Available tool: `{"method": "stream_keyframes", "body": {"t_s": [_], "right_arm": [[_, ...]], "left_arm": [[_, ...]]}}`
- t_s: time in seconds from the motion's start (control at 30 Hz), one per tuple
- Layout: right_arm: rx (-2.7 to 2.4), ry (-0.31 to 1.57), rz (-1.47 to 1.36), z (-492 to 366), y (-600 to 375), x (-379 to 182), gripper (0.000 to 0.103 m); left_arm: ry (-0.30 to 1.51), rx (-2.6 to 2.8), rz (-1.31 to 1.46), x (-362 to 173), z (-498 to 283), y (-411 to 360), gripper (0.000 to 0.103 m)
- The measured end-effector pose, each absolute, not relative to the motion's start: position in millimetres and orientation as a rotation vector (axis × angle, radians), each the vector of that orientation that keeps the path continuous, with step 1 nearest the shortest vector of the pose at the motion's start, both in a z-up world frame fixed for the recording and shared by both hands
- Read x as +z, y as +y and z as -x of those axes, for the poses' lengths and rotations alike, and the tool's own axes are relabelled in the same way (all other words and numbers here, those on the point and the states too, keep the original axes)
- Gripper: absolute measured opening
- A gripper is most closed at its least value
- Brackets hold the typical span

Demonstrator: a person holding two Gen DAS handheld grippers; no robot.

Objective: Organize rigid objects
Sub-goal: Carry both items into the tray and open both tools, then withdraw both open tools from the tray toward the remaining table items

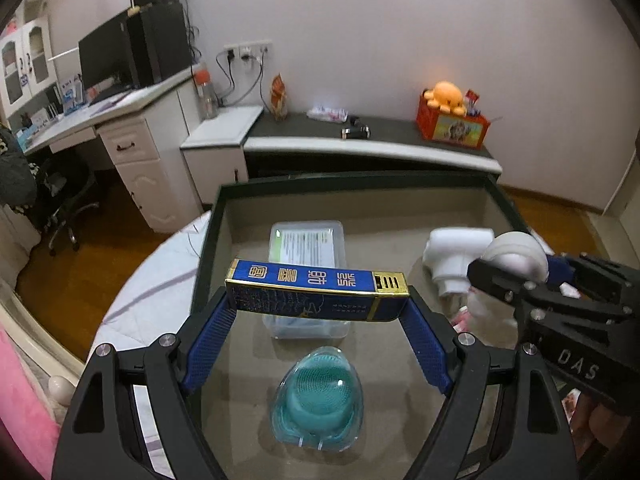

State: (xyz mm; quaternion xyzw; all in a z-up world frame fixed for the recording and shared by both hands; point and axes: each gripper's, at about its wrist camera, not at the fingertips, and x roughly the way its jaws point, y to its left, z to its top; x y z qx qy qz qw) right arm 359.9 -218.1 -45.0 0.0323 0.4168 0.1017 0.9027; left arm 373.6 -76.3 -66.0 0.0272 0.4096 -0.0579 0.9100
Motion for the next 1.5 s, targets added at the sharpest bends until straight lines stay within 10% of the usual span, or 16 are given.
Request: {"method": "stream_keyframes", "body": {"t_s": [0.33,1.5], "right_arm": [[0.201,0.836,-0.192,-354,-242,-38,0.103],[0.043,0.540,-0.103,-89,-219,32,0.103]], "left_arm": [[0.776,-0.055,-0.029,-49,-352,-53,0.103],[0.570,0.020,0.034,28,-115,-14,0.103]]}}
